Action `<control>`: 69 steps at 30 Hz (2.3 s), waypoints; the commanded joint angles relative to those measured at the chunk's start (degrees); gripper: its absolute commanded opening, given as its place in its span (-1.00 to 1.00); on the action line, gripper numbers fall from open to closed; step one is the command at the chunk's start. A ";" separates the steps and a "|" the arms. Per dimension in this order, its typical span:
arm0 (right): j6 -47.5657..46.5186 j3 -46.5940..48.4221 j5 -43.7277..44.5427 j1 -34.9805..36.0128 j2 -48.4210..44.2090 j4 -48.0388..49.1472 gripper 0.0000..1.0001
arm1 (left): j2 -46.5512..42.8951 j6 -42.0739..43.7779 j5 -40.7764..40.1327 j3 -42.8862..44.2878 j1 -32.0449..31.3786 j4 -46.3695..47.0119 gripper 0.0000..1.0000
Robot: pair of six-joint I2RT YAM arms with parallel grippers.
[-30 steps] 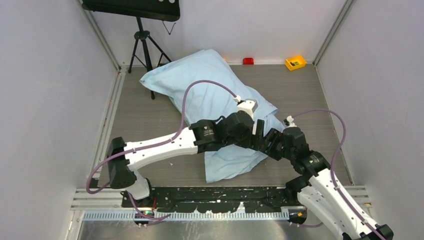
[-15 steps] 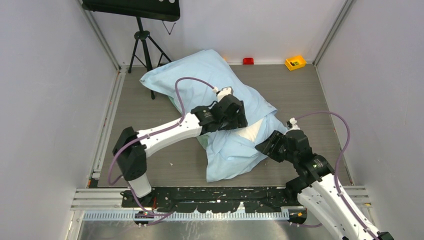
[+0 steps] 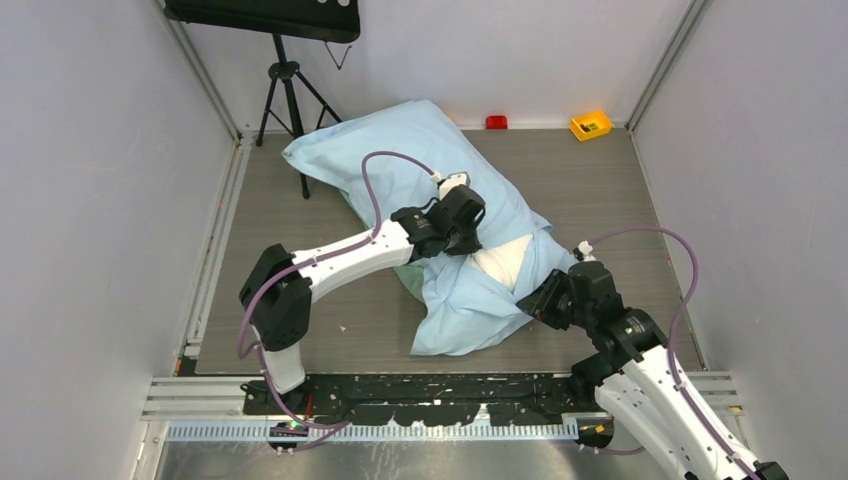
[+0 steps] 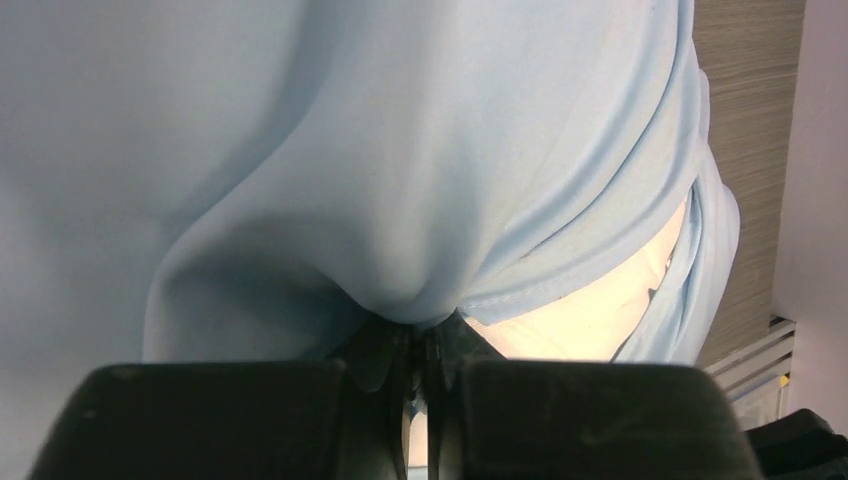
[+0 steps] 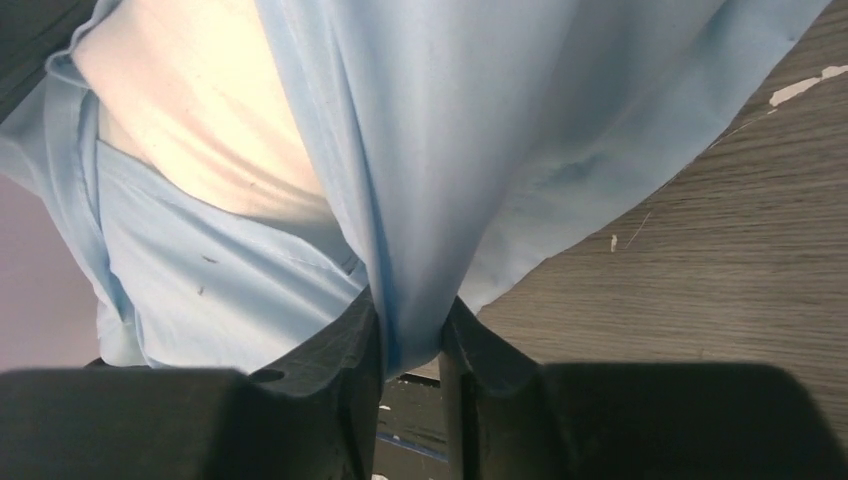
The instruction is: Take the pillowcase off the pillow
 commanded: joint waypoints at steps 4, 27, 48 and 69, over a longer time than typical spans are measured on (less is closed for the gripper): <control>0.52 -2.64 -0.27 0.08 -3.51 -7.07 -0.62 | 0.08 5.52 -2.87 -0.75 5.92 -1.79 -1.00; 1.33 -3.28 1.34 0.20 21.88 9.25 -0.97 | -24.89 7.47 9.11 -5.40 13.33 2.20 -1.00; -1.24 -0.56 -3.36 0.46 16.50 11.49 -0.95 | -22.85 4.97 0.44 -4.51 -10.73 -2.86 0.79; 0.76 -2.01 -2.70 0.46 7.91 6.82 -0.98 | 10.23 -4.05 -27.48 23.88 -11.91 -33.13 0.99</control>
